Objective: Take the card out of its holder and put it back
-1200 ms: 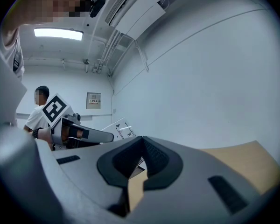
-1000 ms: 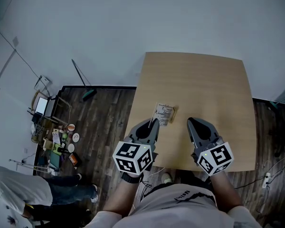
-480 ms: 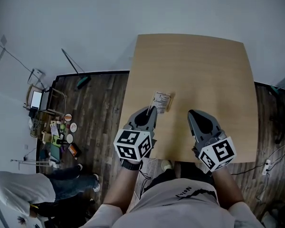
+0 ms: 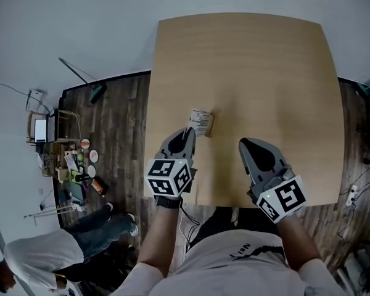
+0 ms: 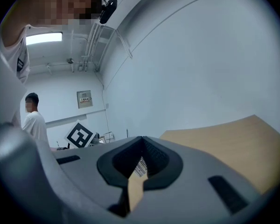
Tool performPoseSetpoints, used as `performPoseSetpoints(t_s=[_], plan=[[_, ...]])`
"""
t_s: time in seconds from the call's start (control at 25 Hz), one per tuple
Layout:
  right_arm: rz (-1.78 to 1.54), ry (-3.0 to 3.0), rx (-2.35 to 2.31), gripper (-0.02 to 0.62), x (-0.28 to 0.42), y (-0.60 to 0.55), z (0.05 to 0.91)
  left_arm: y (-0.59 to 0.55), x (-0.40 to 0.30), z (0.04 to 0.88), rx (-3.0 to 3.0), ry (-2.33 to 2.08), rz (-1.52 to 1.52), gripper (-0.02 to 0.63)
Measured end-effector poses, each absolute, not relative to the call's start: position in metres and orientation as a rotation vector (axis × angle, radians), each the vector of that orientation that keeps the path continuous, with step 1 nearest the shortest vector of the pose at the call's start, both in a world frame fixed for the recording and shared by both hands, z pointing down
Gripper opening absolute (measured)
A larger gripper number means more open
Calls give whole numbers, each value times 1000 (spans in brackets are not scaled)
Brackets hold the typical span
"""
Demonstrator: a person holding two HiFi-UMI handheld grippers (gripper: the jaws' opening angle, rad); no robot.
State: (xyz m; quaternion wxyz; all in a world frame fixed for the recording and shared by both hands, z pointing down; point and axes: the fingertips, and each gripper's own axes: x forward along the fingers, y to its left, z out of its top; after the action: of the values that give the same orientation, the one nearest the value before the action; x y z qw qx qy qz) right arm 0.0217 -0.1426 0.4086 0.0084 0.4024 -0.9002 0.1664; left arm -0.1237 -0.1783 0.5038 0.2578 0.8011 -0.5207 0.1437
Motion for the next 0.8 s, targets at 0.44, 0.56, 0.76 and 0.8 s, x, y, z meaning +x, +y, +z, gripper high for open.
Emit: performPoseSetpoints(t_s=[0.44, 0.56, 0.76, 0.8], plan=[[651, -2760, 1254, 12, 33, -179, 455, -201, -126, 575, 2085, -1376, 483, 26], [666, -2752, 1260, 12, 35, -184, 462, -201, -125, 583, 2078, -1377, 512, 26], [672, -2751, 1263, 12, 34, -187, 466, -201, -128, 586, 2063, -1396, 510, 26], [672, -2753, 1261, 12, 33, -187, 466, -200, -129, 585, 2062, -1405, 516, 26]])
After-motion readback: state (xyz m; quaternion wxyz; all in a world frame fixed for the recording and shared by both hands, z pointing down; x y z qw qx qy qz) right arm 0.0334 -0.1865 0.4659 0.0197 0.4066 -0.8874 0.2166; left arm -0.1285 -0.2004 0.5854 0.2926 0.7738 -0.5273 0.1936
